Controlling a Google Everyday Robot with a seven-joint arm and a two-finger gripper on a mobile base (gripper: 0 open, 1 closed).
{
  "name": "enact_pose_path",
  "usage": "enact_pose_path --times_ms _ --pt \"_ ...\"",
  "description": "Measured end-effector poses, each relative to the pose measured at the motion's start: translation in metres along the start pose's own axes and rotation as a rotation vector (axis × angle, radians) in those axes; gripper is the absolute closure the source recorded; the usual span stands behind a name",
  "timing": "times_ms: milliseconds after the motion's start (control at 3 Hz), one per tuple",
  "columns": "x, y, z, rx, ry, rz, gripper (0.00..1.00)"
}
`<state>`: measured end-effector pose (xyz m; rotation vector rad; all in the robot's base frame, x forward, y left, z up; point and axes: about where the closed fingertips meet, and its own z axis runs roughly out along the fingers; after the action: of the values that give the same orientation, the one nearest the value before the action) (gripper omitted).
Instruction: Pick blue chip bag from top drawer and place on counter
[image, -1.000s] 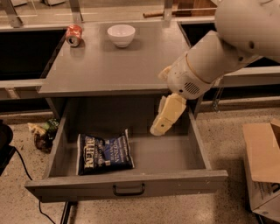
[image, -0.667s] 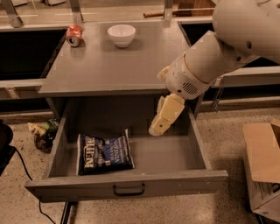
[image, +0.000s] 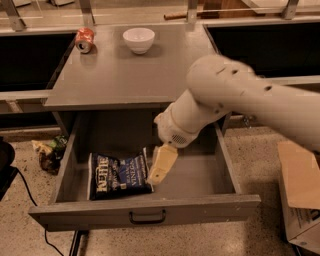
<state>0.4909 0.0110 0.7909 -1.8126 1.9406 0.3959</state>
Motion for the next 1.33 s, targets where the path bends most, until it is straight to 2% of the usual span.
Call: enact_pose_path --times_ms 333,667,1333 --pt "-0.001 -0.003 0.060 -0.021 -0.008 -0.019 0.00" --pt "0.004 -0.018 0.100 -0.027 -0.032 -0.002 0.00" --pt "-0.005 -0.033 0.161 -0.041 -0.069 -0.016 0.00"
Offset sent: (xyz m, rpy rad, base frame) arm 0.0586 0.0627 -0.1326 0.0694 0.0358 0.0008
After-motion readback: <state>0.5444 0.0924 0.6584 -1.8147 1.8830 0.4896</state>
